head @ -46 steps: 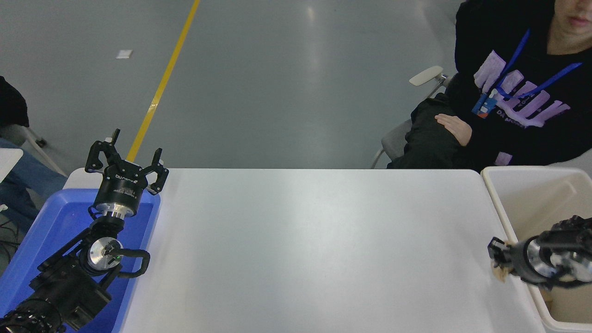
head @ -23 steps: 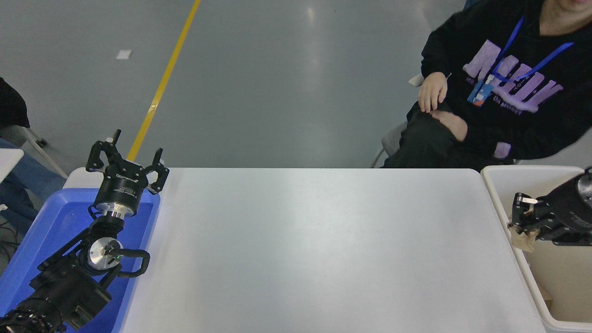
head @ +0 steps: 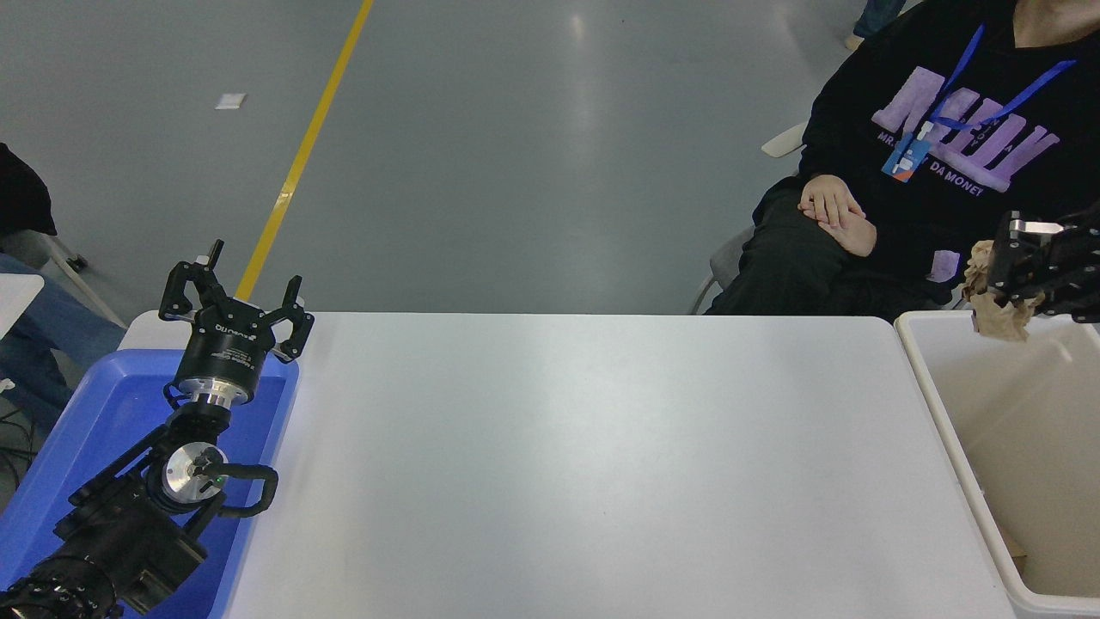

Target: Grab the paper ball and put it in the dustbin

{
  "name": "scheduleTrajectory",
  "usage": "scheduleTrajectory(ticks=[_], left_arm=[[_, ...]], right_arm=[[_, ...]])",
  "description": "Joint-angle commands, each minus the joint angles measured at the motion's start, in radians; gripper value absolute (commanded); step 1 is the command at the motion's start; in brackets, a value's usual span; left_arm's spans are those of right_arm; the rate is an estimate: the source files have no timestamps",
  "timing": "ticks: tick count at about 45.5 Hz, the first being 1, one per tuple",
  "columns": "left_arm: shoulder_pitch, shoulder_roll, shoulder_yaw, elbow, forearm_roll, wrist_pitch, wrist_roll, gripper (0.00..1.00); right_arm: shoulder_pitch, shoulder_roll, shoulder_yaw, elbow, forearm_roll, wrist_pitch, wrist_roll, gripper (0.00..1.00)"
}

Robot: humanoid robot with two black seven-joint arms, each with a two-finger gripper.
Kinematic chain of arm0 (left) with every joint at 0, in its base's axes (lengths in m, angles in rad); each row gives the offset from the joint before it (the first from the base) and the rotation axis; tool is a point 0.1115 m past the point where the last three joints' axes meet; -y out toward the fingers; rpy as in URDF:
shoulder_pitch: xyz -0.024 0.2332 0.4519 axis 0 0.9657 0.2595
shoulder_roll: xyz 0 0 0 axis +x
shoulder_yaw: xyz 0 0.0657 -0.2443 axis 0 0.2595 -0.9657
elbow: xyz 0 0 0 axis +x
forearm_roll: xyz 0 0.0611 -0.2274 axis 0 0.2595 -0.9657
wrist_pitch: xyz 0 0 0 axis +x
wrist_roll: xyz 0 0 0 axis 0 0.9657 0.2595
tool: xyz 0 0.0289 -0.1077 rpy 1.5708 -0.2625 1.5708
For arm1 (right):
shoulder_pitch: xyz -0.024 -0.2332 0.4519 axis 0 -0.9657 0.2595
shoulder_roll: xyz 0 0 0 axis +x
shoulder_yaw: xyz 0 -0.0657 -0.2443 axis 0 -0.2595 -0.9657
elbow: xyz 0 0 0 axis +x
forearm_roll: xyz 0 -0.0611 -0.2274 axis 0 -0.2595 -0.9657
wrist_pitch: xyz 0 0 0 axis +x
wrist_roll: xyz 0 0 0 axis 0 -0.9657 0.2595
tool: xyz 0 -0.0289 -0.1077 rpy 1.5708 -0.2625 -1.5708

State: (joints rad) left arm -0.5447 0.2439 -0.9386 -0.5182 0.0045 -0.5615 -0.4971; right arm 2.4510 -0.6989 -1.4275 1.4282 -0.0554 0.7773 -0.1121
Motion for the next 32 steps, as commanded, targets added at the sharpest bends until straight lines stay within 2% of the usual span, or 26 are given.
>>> scheduleTrajectory(ticks=[1,4,12,19,32], left_arm=[[0.000,0.000,0.000,0.000,0.000,0.000,0.000,0.98],[0.000,0.000,0.000,0.000,0.000,0.000,0.000,0.98],[0.000,0.000,0.000,0.000,0.000,0.000,0.000,0.98],[0.000,0.000,0.000,0.000,0.000,0.000,0.000,0.98],[0.000,0.000,-0.002,0.000,0.000,0.000,0.000,0.98]], right_arm=[[-0.013,-0.030,-0.086,-0.060,0.009,0.008,0.000,0.00],[-0.072,-0.068,-0.106,-0.078,0.014,-0.013,0.000,0.00],[-0.286,-0.126,-0.140,-0.110,0.057,-0.396,0.000,0.00],[-0.495,-0.160,-0.088,-0.173,0.063,-0.636,0.002,0.00],[-1.127,-0.156,0.369,-0.471,0.065,-0.834,0.003,0.00]])
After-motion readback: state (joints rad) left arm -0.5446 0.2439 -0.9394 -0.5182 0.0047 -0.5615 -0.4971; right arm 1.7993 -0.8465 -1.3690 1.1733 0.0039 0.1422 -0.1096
